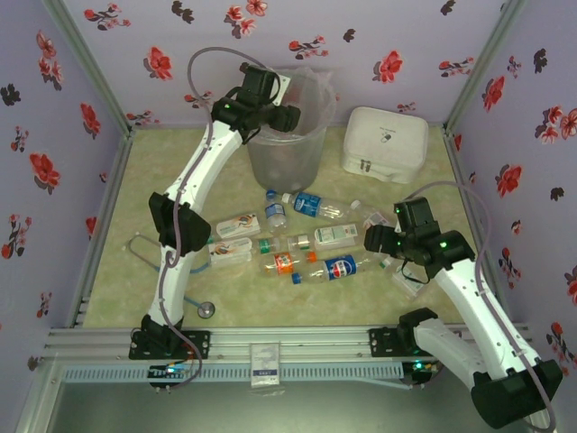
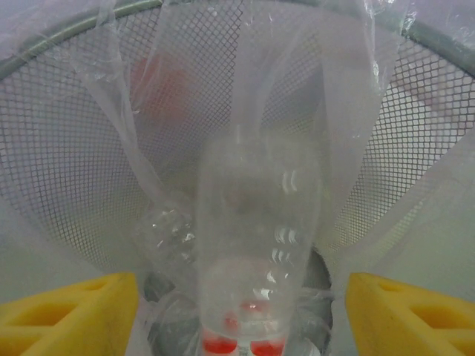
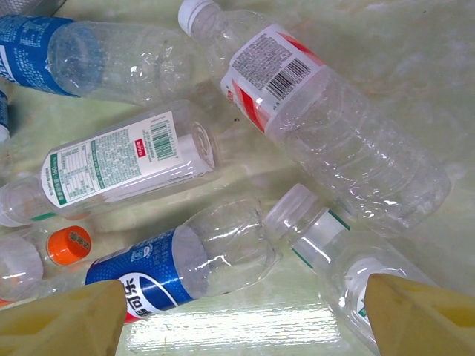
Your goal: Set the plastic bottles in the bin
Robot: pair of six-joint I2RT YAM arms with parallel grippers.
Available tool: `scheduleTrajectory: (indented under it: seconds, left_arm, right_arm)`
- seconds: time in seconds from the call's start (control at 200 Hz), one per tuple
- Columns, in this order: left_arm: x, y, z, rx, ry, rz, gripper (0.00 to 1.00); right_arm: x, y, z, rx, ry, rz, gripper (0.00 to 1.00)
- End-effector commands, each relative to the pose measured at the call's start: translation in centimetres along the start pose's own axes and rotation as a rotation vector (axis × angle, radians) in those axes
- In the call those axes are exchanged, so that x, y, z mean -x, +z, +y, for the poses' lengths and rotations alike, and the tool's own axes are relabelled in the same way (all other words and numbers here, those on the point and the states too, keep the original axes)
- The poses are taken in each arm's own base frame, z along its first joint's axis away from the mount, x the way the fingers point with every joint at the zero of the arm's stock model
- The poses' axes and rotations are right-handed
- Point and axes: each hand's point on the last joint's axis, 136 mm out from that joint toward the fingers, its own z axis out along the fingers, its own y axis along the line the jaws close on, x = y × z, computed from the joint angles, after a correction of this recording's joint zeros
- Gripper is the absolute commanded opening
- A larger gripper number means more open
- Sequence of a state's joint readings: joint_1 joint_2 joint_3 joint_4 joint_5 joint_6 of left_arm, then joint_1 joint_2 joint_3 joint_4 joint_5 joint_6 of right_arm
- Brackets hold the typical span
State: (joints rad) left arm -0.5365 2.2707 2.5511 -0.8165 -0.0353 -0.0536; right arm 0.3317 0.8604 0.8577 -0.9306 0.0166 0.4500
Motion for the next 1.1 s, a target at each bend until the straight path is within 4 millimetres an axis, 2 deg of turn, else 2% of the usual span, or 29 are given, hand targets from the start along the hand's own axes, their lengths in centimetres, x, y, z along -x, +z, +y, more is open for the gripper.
scheduleTrajectory:
  seconds: [0.0, 0.09, 0.285, 0.47, 0.59, 0.645, 0.73, 0.77, 0.805, 0.83, 0.88, 1.09]
  left_arm:
    - [2.2, -3.5, 0.4, -0.010, -0.006, -0.058, 0.77]
    - [2.4, -4.0, 0.6, -0.007, -0.006, -0.063, 0.79]
    - [3.5, -6.8, 0.7, -0.006, 0.004, -0.094, 0.82]
    - [4.2, -11.8, 0.8, -0.002, 0.045, -0.134, 0.90]
    - [3.6, -15.3, 1.0, 0.005, 0.059, -0.155, 0.95]
    - [2.0, -15.8, 1.2, 0.009, 0.061, -0.133, 0.97]
    - [-0.5, -18.0, 1.5, 0.026, 0.056, -0.131, 1.00]
    - [-1.7, -19.3, 1.8, 0.035, 0.044, -0.137, 1.00]
    - [-3.2, -19.7, 2.1, 0.042, 0.029, -0.126, 1.00]
    - [-3.8, -20.9, 2.2, 0.045, 0.012, -0.141, 1.00]
    - [-5.8, -21.8, 2.5, 0.044, -0.042, -0.140, 1.00]
    - [-16.9, -22.1, 2.3, 0.026, -0.183, -0.007, 1.00]
  right_arm:
    - [-0.2, -0.2, -1.6, -0.078, -0.003, 0.003, 0.85]
    - [0.4, -0.2, -2.2, -0.114, -0.003, -0.012, 0.85]
    - [3.1, 0.1, -1.7, -0.111, -0.046, -0.068, 0.85]
    - [5.3, 1.0, -2.4, -0.225, -0.236, -0.045, 0.87]
    - [5.0, 2.7, -2.2, -0.229, -0.412, 0.064, 0.85]
    - [4.5, 3.4, -2.2, -0.224, -0.465, 0.129, 0.83]
    - [4.3, 4.6, -1.9, -0.186, -0.531, 0.203, 0.83]
    - [4.2, 5.2, -2.3, -0.200, -0.552, 0.245, 0.83]
    - [4.3, 5.7, -2.7, -0.205, -0.564, 0.281, 0.83]
    - [4.3, 6.2, -2.9, -0.204, -0.574, 0.305, 0.83]
    - [4.5, 7.3, -3.3, -0.198, -0.585, 0.339, 0.85]
    - [5.7, 12.5, -3.6, -0.093, -0.568, 0.388, 0.92]
